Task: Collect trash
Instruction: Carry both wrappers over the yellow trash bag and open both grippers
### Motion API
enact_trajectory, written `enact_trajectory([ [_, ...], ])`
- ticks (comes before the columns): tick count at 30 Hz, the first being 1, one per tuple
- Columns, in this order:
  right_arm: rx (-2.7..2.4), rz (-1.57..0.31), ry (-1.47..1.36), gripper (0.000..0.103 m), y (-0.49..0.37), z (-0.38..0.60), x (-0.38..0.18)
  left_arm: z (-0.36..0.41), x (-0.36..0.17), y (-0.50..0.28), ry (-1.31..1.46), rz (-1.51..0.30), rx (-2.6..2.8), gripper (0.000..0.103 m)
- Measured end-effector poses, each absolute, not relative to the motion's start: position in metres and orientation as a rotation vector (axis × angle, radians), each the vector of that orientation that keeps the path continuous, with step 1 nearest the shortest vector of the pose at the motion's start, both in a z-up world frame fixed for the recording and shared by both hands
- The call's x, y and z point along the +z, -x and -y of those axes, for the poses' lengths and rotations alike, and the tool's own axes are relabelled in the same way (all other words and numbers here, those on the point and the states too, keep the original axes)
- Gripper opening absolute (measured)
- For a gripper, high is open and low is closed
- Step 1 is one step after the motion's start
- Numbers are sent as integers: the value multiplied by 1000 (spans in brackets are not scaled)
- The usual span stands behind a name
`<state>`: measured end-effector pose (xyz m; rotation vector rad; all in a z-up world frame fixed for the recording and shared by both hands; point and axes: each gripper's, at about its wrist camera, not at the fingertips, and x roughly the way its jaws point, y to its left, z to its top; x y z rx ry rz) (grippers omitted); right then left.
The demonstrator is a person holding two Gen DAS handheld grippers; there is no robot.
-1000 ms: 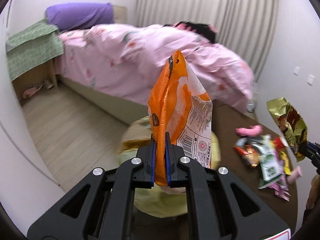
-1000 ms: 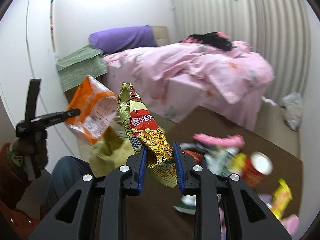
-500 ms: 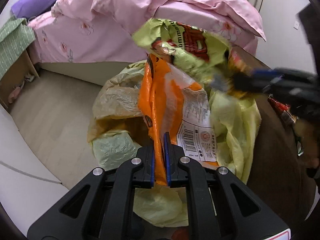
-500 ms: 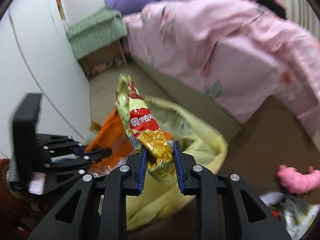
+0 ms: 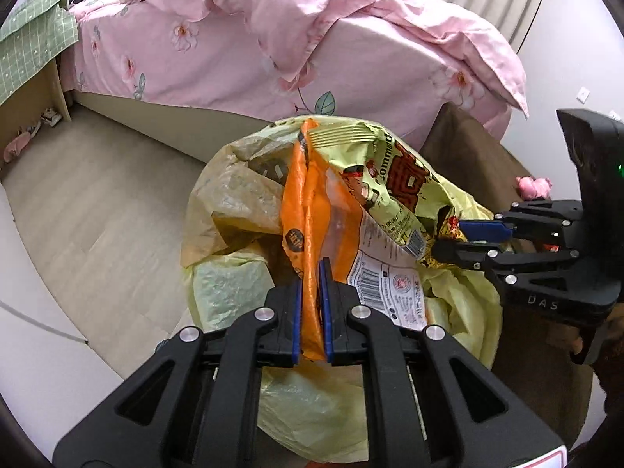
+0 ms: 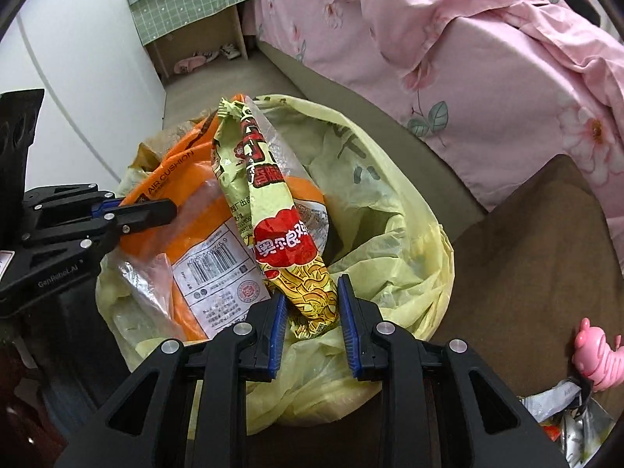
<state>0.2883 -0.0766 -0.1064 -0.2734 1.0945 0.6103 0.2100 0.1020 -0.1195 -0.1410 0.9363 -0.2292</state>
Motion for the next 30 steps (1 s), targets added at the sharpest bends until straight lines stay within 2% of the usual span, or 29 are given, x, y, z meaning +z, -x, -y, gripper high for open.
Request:
enact_trajectory([
  [8, 593, -1073, 232, 25, -291, 75, -107, -103, -120, -222, 165, -919, -224, 9],
  [10, 594, -1053, 210, 30, -288, 79, -105, -107, -117, -220, 187, -929, -229, 21],
  [11, 603, -1034, 192, 39, -286, 81, -102, -110, -115, -217, 208, -933, -237, 33],
  [12, 617, -1018, 175, 44, -283, 83, -99, -113, -112, -214, 225, -930, -245, 42],
  [15, 641, -985, 134, 48, -276, 89, -90, -118, -102, -205, 231, -906, -233, 47],
  [26, 541, -798, 9, 49, -214, 158, -23, -119, -36, -166, 235, -675, -143, 47],
  [30, 469, -708, -48, 58, -174, 208, 0, -82, -21, -155, 193, -645, -244, 47],
])
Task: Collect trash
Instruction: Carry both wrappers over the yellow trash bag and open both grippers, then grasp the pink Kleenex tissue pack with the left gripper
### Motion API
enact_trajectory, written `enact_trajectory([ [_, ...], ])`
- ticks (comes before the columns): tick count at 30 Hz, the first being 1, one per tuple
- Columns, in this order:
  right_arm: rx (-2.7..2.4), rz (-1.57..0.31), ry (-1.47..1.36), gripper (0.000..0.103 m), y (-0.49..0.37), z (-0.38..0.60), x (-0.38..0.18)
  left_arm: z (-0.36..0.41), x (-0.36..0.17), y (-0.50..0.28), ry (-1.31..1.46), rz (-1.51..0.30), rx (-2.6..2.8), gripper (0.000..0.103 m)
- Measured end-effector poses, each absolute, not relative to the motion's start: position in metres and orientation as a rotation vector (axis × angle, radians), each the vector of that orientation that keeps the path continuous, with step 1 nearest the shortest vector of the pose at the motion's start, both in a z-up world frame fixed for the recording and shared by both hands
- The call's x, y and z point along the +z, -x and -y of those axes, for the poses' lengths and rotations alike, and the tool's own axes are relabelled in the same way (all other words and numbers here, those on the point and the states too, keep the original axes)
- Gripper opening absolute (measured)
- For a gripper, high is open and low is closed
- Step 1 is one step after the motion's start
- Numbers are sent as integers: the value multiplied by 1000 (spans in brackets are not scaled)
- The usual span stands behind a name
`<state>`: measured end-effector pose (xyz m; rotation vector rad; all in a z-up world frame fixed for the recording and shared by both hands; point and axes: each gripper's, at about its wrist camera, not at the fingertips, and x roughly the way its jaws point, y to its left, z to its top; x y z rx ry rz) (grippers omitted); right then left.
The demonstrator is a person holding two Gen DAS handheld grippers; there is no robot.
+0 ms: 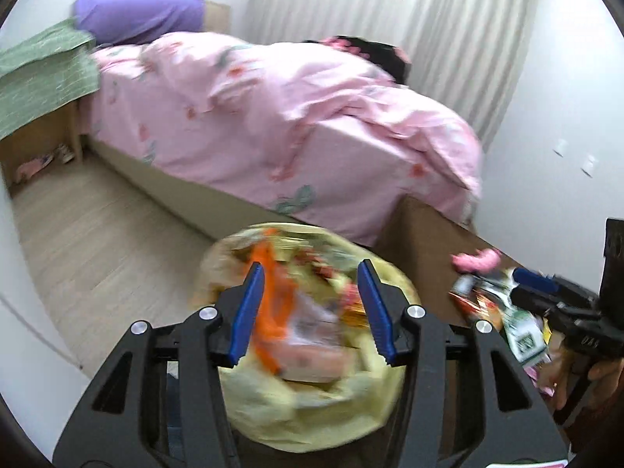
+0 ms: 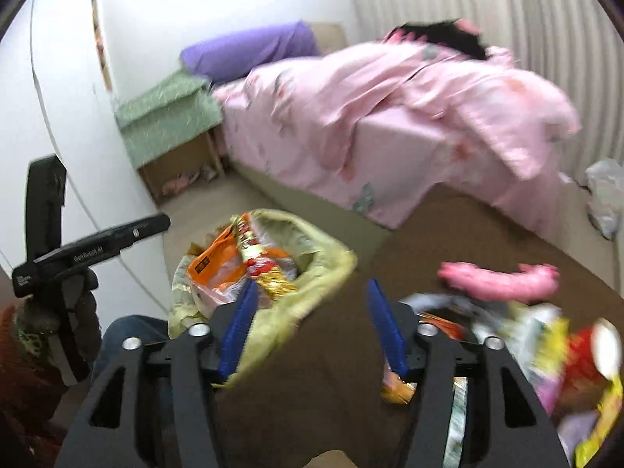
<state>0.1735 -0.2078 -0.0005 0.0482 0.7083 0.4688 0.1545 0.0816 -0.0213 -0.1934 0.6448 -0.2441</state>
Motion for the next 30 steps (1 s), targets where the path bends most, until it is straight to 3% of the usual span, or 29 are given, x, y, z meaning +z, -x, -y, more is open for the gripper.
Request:
enact_trajectory([
  [5, 358, -672, -75, 68, -130, 266, 9, -29, -17, -143, 127, -651, -378, 47],
  [14, 105, -668, -6, 68, -56, 337, -3, 59, -35, -129, 71, -735, -573, 47],
  [30, -134, -750, -189, 68, 3, 434, -63, 191, -50, -94, -25, -807, -857, 47],
])
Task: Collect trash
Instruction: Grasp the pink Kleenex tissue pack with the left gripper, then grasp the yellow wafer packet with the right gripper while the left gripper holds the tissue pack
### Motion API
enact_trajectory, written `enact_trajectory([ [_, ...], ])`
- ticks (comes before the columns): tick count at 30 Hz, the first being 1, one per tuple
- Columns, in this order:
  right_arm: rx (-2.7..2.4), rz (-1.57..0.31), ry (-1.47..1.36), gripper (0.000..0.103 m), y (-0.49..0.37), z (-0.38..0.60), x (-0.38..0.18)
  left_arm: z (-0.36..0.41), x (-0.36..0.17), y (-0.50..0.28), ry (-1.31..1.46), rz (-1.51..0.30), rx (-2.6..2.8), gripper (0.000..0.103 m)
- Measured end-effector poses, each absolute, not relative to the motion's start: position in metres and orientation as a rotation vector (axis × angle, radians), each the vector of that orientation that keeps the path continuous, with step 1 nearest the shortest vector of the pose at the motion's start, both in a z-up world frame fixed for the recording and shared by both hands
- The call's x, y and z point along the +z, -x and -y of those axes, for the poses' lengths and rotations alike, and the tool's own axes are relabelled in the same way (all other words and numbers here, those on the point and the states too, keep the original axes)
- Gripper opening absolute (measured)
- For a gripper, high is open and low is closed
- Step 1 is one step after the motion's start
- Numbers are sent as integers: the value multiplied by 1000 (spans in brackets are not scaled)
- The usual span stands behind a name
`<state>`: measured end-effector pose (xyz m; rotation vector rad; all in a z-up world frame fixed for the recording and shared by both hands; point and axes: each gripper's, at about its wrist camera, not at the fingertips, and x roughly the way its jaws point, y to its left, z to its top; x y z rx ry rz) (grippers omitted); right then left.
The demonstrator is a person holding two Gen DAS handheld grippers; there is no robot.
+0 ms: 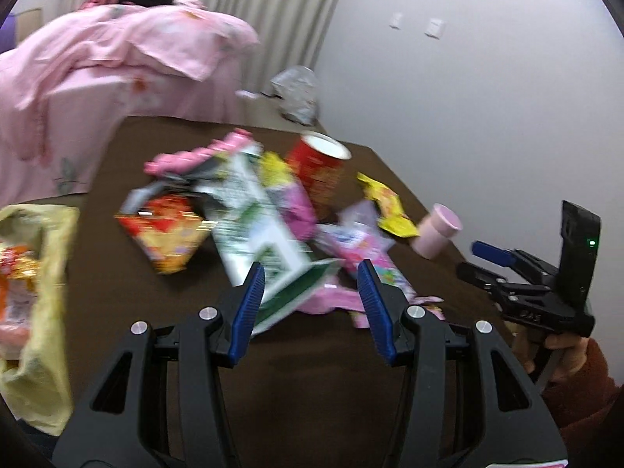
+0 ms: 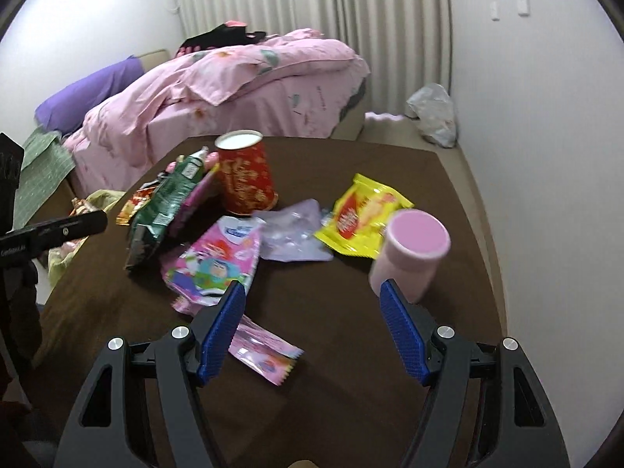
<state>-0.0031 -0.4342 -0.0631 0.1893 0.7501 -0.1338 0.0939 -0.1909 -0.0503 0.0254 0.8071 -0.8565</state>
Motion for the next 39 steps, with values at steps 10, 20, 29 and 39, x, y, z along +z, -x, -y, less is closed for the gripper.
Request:
enact_trajectory([
  [10, -274, -671, -247, 68, 32, 462, -67, 276, -85, -79, -126, -908, -790, 41],
  [20, -228, -635, -142, 54, -4, 436, -63, 241, -65, -63, -135, -883, -856, 6],
  [29, -247, -734, -84, 40, -84, 424, -75, 149, -36, -64, -41, -817, -767, 6],
  [39, -354, -842, 34, 34, -148, 429, -98, 94, -66, -105, -14, -851, -615, 6],
])
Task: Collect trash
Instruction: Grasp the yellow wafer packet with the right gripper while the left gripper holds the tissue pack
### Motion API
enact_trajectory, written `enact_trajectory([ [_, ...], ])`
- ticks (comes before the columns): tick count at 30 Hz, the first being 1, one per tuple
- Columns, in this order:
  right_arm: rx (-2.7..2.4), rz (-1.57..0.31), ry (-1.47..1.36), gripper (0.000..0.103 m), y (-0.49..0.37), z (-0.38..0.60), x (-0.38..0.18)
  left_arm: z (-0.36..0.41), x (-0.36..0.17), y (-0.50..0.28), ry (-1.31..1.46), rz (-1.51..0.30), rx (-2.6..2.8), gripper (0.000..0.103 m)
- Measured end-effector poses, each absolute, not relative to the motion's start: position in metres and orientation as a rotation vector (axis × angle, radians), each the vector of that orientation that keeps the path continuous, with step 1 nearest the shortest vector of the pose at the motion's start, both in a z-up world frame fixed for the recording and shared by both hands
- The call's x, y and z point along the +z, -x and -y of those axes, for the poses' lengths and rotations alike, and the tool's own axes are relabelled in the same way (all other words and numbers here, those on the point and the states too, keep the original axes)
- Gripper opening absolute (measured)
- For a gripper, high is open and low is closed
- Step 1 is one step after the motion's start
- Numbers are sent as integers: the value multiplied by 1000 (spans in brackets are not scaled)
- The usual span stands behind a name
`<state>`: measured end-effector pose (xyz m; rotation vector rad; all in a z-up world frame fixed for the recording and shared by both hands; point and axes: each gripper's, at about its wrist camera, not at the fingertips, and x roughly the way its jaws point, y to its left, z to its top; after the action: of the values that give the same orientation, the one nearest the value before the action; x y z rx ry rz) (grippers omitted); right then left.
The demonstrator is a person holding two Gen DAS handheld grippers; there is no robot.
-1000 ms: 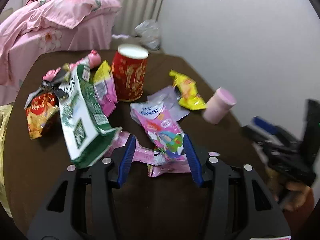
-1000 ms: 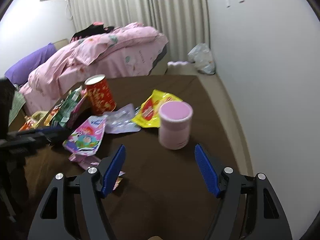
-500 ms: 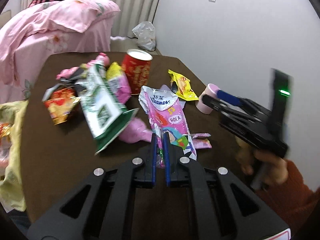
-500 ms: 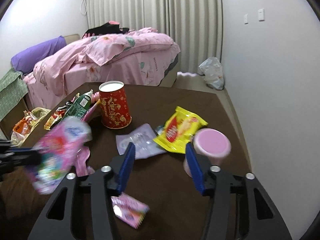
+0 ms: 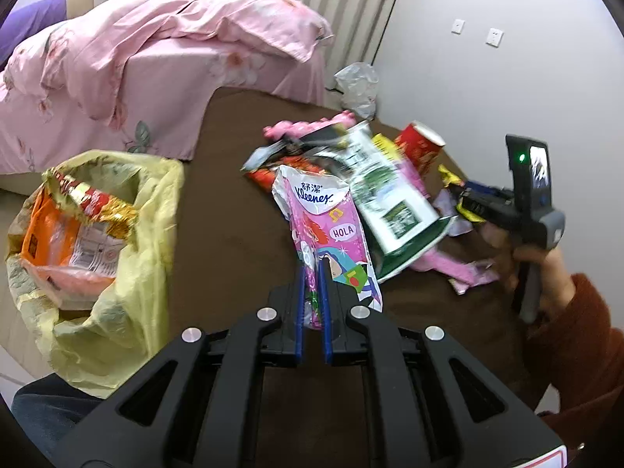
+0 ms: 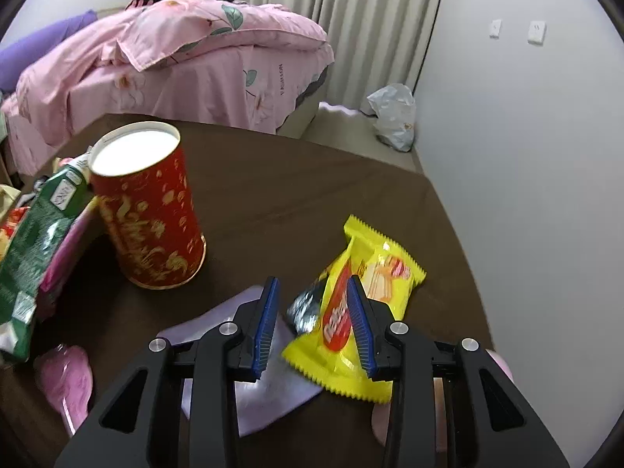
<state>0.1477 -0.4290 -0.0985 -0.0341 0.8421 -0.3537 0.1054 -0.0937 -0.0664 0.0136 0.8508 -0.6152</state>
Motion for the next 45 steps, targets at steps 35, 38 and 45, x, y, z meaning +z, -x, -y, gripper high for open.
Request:
enact_trajectory([
  [35, 99, -807, -122, 40, -41, 358, -60, 80, -73, -101, 52, -888, -627, 6],
  [38, 117, -782, -139, 54, -38, 362, -57, 80, -74, -102, 52, -888, -627, 6],
  [45, 27, -848, -144, 54, -46, 387, -64, 80, -76, -100, 55, -899, -631, 6],
])
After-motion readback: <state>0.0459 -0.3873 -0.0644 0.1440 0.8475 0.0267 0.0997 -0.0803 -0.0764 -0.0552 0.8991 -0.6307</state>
